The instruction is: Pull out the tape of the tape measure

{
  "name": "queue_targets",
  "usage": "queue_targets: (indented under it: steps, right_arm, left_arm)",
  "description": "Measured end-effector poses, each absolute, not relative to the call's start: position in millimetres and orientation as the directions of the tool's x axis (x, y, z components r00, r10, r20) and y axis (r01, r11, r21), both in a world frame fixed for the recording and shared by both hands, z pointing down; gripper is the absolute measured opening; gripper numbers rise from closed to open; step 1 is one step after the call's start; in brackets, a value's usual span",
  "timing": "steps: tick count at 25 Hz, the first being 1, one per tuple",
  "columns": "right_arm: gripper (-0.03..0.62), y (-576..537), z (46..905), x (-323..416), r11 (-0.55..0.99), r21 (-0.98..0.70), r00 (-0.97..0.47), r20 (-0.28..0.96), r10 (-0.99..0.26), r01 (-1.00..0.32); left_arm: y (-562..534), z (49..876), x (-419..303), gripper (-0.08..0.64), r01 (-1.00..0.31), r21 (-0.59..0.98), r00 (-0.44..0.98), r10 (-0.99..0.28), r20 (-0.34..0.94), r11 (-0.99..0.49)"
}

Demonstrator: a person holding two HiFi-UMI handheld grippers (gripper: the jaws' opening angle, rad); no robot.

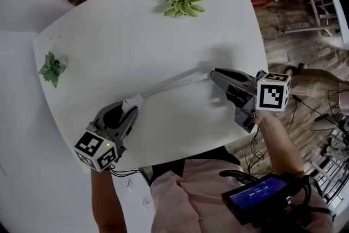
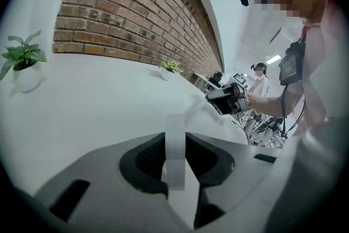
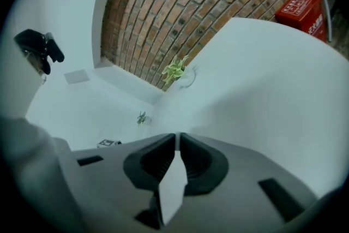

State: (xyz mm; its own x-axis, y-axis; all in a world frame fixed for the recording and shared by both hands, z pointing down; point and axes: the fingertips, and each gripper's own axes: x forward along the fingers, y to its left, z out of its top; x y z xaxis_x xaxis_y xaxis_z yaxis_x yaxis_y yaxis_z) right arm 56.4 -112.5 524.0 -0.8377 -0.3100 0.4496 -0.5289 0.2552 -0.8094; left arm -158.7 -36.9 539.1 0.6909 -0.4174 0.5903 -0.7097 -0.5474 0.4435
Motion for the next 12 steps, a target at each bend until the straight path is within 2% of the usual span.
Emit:
queue_targets:
  steps: [9,12]
  right_arm:
    - [0.037,-114,536,53,0.258,-0.792,-0.824,0.475,-0.311,-0.554]
    - [0.037,-116,536,52,0.255,-0.794,-0.825,0.474,-0.309,-0.552]
  left_arm:
    - [-41,546,-160,0.109,-0.722,0.495,0.683,-0.379,0.625,-0.484]
    - [-44,547,-160,0.132,-0.732,0.486,0.672,-0.386,0.633,-0.478]
